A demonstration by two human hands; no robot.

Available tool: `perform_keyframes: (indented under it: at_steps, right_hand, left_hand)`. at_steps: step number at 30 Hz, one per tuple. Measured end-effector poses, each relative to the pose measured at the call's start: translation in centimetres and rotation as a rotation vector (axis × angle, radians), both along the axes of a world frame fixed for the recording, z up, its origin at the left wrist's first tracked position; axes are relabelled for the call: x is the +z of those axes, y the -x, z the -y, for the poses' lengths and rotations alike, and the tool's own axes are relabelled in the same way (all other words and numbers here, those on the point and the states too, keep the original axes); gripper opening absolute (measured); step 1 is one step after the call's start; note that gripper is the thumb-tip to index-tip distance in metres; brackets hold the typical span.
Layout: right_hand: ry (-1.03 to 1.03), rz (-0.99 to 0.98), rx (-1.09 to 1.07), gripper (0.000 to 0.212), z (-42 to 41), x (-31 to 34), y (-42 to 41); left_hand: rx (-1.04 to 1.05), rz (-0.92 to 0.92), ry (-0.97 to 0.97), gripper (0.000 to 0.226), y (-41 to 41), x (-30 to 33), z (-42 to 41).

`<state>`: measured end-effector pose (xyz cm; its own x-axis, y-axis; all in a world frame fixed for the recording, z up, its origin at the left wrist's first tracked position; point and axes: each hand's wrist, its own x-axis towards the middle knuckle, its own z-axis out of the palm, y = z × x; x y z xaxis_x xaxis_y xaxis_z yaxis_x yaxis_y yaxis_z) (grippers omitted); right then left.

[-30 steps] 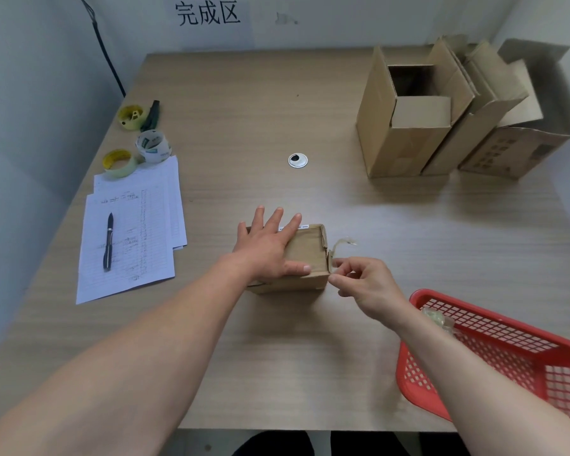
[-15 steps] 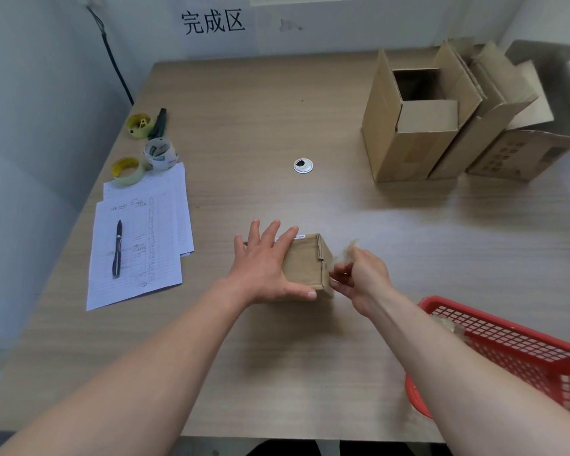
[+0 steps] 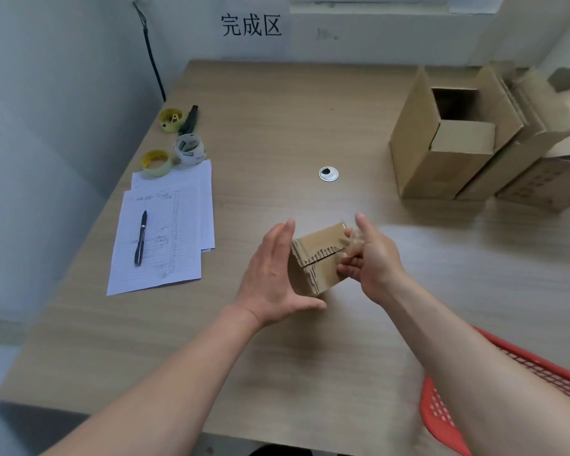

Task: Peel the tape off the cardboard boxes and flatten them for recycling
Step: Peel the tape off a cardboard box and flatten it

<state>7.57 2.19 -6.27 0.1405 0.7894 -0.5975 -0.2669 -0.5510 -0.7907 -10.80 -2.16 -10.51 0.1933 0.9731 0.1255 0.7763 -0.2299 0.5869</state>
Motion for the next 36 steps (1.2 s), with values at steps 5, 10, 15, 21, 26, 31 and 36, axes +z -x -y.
perform_keyframes:
  at_steps: [5,10,15,21,26,31,36]
  right_hand:
    - [-0.093,0.224,-0.002,0.042,-0.3,-1.3,1.6]
    - [-0.088,0.364,-0.245,0.045,-1.4,-2.0,-0.4]
    - [-0.092,0.344,-0.249,0.063,-0.6,-1.1,-0.3]
    - [-0.375,0.912,0.405,0.048,1.9,-2.0,-0.7]
    - [-0.638,1.14,0.341,0.014,1.8,-3.5,-1.5]
    - [-0.314,0.704,0.049,0.041,1.8,-3.6,-1.0]
    - [-0.077,0.254,-0.175,0.038,1.0,-3.7,-0.4]
  left_hand:
    - [0.026,-0.024,-0.142,0.082,-0.6,-0.2,0.7]
    - [-0.012,0.043,-0.043,0.072,0.9,-1.4,1.6]
    - [-0.011,0.025,0.005,0.07,0.6,-1.4,1.8]
    - [0.001,-0.013,0.005,0.072,0.8,-1.1,1.1]
    - [-0.01,-0.015,-0.016,0.069,0.8,-1.2,1.1]
    - [-0.016,0.005,-0.019,0.066,0.9,-1.3,1.1]
    - [-0.022,-0.037,-0.023,0.066,1.5,-1.2,0.6]
